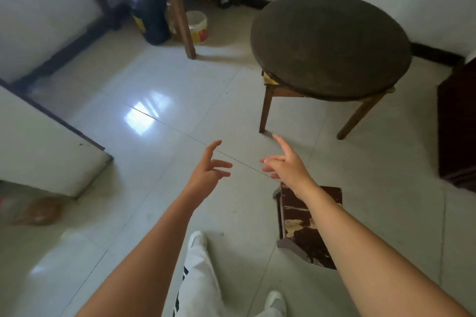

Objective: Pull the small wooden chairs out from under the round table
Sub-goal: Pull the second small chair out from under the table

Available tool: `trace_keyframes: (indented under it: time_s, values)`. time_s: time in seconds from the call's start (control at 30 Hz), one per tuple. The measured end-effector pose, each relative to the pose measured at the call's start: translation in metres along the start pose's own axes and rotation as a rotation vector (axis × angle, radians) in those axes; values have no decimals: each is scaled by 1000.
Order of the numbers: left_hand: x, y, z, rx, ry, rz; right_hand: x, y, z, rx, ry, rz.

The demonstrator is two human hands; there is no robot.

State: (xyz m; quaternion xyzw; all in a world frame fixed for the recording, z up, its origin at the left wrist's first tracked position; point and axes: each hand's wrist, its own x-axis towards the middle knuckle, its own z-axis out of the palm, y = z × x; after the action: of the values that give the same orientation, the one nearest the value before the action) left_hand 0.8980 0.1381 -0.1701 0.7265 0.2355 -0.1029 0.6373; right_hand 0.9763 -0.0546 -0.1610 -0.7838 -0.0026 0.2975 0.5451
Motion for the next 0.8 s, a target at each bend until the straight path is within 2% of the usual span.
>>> trace_keyframes:
  time_s: [0.13, 0.37, 0.8]
  values:
    - [49, 22, -90, -42, 24, -11, 59, -67, 52, 40, -5, -2]
    - [157, 75, -224, -9, -44, 30, 164, -157, 115, 151, 66, 57]
    - [454, 188, -329, 86, -161, 40, 453, -289, 114, 294, 208, 67]
